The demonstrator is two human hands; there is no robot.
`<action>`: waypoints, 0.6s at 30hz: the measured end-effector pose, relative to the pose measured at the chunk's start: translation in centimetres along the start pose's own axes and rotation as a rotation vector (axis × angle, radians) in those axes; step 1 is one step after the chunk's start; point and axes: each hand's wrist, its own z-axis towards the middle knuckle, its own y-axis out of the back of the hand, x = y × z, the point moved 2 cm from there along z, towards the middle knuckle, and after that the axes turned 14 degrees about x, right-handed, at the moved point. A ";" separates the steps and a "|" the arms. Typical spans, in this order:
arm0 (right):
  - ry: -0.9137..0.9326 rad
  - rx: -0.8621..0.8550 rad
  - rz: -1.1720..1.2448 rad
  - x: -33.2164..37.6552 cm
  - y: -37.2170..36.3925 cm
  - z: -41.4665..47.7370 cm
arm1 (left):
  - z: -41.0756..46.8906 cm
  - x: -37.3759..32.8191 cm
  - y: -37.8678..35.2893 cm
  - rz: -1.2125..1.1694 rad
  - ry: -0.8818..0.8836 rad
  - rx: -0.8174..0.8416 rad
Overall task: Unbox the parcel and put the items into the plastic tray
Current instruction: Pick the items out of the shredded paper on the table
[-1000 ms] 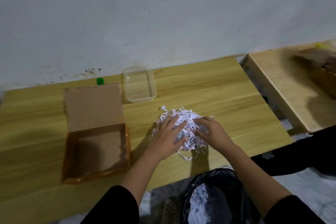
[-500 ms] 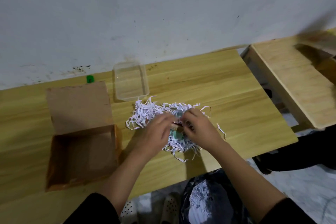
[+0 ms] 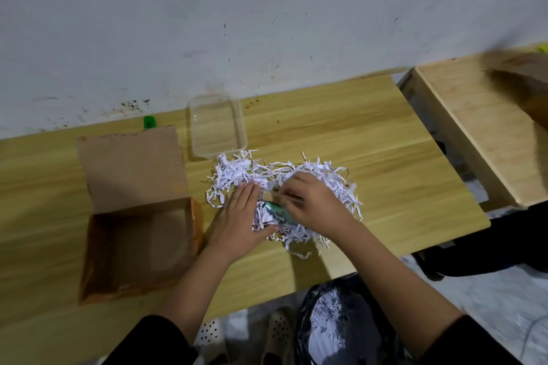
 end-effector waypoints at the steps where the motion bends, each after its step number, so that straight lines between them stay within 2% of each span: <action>1: -0.018 0.076 -0.031 0.2 -0.7 0.7 | 0.0 0.2 -0.3 0.023 0.014 0.010; 4: -0.117 0.209 -0.110 -0.1 -1.7 1.9 | -0.3 0.6 -0.9 0.027 0.032 0.032; 10: -0.097 0.227 -0.202 -0.3 -1.9 2.0 | -0.4 0.7 -1.0 -0.011 0.057 0.039; 13: -0.092 0.141 -0.165 -0.3 -2.0 1.3 | -0.5 0.6 -0.8 -0.027 0.067 0.045; 18: -0.214 -0.134 0.182 0.2 0.1 -0.1 | -0.5 0.3 -0.7 -0.040 0.076 0.048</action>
